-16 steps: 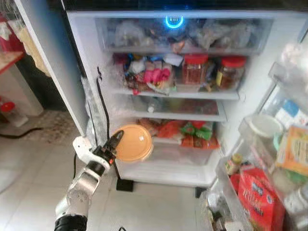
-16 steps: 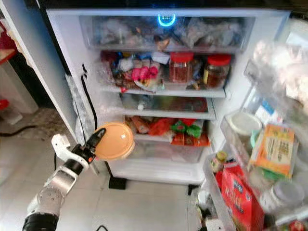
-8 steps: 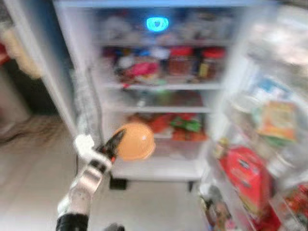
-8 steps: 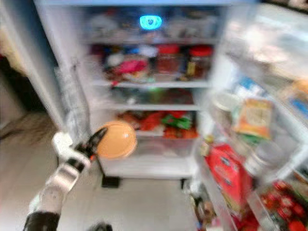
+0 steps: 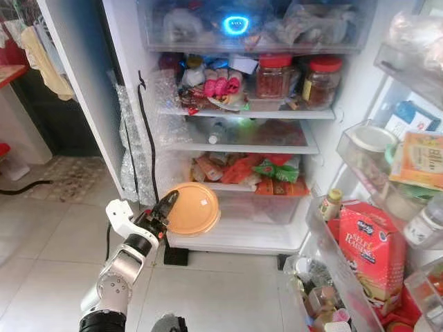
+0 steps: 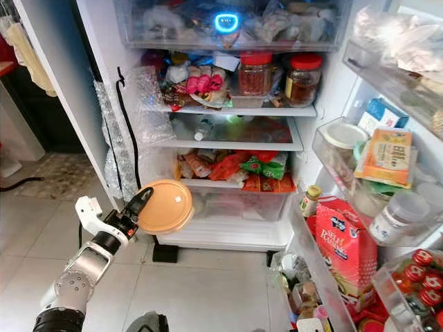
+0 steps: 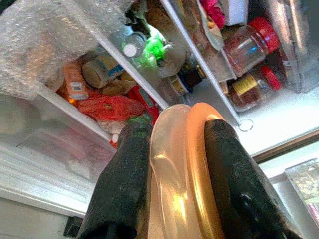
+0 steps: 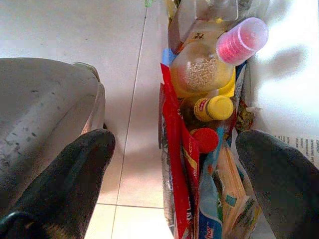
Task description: Restocking fridge
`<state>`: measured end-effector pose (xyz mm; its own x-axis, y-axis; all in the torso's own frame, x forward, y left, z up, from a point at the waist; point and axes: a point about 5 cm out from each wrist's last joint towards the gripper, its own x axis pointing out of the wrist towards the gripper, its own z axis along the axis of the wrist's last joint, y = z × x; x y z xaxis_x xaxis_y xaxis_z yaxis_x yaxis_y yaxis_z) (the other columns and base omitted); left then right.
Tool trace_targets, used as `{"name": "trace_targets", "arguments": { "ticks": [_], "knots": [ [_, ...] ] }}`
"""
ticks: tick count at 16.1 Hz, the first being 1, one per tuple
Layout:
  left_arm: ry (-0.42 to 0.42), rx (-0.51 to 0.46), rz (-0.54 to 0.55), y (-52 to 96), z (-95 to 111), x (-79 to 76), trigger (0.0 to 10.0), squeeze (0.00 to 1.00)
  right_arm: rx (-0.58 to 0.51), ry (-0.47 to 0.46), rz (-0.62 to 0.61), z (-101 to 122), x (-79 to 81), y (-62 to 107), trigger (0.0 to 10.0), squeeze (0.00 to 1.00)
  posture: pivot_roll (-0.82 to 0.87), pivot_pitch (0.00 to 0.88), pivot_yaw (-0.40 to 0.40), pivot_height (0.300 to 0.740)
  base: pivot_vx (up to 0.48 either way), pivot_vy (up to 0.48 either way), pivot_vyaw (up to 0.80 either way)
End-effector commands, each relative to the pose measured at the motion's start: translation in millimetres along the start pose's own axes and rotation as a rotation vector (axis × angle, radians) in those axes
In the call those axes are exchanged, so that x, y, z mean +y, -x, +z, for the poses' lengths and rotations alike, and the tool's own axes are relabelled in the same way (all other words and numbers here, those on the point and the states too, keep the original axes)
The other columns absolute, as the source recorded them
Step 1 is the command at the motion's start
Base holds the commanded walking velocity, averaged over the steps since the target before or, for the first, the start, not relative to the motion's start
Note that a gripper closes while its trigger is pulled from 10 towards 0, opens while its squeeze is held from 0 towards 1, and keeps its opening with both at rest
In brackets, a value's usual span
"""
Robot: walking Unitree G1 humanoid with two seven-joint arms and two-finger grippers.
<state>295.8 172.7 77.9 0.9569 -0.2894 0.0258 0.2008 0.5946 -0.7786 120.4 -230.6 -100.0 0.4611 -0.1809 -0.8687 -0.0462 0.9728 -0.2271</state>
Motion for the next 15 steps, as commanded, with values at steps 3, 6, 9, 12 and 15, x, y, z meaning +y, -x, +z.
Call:
{"name": "trace_targets", "arguments": {
  "ticks": [3, 6, 9, 12, 15],
  "knots": [
    [-0.029, -0.015, 0.011, -2.6, 4.9, -0.9, 10.0, 0.0, -0.007, -0.011, -0.001, 1.7, 0.1, -0.3, 10.0, 0.0, -0.13, 0.01, 0.005, 0.662, 0.0, 0.0, 0.0],
    [-0.033, -0.015, 0.016, -3.0, 5.1, -0.7, 10.0, 0.0, -0.005, -0.008, 0.001, 2.0, 0.0, -0.4, 10.0, 0.0, -0.13, 0.011, 0.005, 0.627, 0.0, 0.0, 0.0],
    [-0.037, -0.018, 0.027, -2.9, 5.1, 0.2, 10.0, 0.0, -0.009, -0.005, 0.008, 2.5, 0.3, -0.4, 10.0, 0.0, -0.13, 0.01, 0.005, 0.602, 0.0, 0.0, 0.0],
    [-0.042, -0.021, 0.034, -3.4, 5.7, 0.6, 10.0, 0.0, -0.014, -0.007, 0.016, 3.0, 0.8, -0.4, 10.0, 0.0, -0.13, 0.011, 0.005, 0.602, 0.0, 0.0, 0.0],
    [-0.044, -0.028, 0.028, -4.3, 7.2, -1.0, 10.0, 0.0, -0.014, -0.011, 0.017, 2.7, 0.9, -0.3, 10.0, 0.0, -0.13, 0.013, 0.005, 0.602, 0.0, 0.0, 0.0]
  ]
}}
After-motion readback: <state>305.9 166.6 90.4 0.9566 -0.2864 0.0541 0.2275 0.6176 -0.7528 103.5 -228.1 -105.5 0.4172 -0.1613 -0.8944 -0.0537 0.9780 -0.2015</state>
